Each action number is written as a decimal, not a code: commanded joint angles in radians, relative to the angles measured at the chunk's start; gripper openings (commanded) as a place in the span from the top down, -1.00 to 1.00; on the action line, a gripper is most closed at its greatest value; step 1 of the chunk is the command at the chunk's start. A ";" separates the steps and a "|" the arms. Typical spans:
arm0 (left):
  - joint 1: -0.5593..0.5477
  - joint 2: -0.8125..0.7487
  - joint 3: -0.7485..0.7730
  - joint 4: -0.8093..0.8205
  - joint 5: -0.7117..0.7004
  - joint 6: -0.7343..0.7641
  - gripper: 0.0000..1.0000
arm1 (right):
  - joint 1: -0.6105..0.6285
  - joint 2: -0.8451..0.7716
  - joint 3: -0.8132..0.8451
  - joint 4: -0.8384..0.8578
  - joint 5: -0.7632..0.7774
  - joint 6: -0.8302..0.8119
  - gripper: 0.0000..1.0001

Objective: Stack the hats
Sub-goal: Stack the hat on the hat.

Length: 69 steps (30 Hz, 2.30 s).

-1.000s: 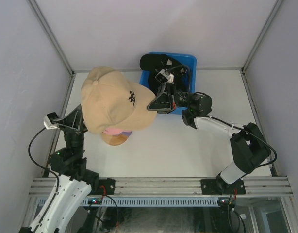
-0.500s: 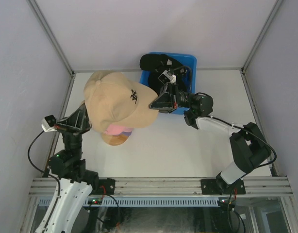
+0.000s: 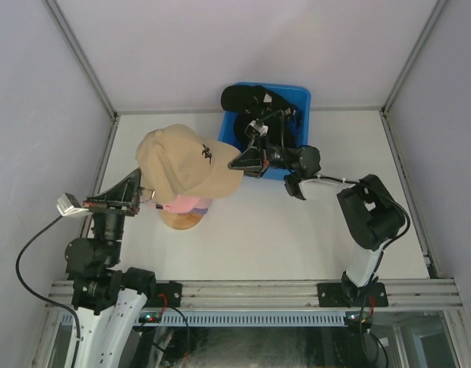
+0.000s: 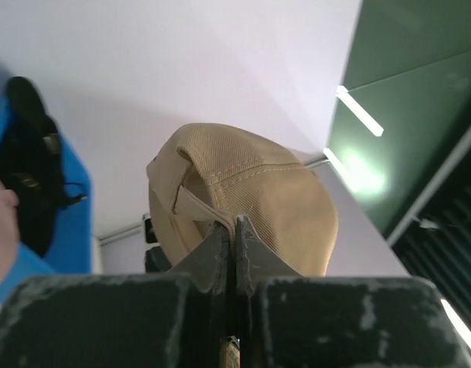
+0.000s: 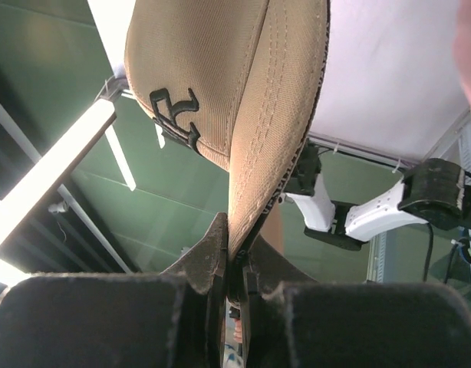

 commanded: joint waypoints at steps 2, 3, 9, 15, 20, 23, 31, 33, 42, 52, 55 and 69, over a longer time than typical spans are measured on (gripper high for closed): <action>0.007 0.008 0.092 -0.187 -0.062 0.142 0.99 | -0.025 0.082 0.080 0.051 0.014 0.175 1.00; 0.007 0.014 0.098 -0.203 -0.063 0.154 1.00 | -0.027 0.101 0.091 0.051 0.009 0.170 1.00; 0.007 0.040 0.119 -0.249 -0.070 0.228 1.00 | -0.044 0.223 0.158 0.051 0.007 0.150 1.00; 0.007 0.089 0.129 -0.239 -0.050 0.301 0.99 | -0.057 0.330 0.227 0.051 0.010 0.150 1.00; 0.007 0.110 0.136 -0.248 -0.042 0.355 1.00 | -0.069 0.390 0.227 0.051 0.020 0.149 1.00; 0.007 0.111 0.137 -0.258 -0.043 0.385 0.99 | -0.075 0.422 0.259 0.051 0.029 0.146 0.93; 0.007 0.127 0.132 -0.246 -0.052 0.448 0.99 | -0.084 0.522 0.341 0.050 0.059 0.159 0.81; 0.008 0.140 0.133 -0.239 -0.050 0.459 1.00 | -0.084 0.544 0.364 0.050 0.071 0.167 0.79; 0.008 0.161 0.134 -0.231 -0.065 0.503 1.00 | -0.078 0.615 0.473 0.032 0.097 0.177 0.75; 0.007 0.157 0.128 -0.253 -0.112 0.527 1.00 | -0.093 0.524 0.416 -0.199 0.070 -0.079 0.54; 0.008 0.159 0.120 -0.253 -0.122 0.536 1.00 | -0.103 0.504 0.414 -0.246 0.067 -0.126 0.46; 0.006 0.175 0.074 -0.250 -0.130 0.564 0.99 | -0.137 0.398 0.401 -0.516 0.063 -0.382 0.21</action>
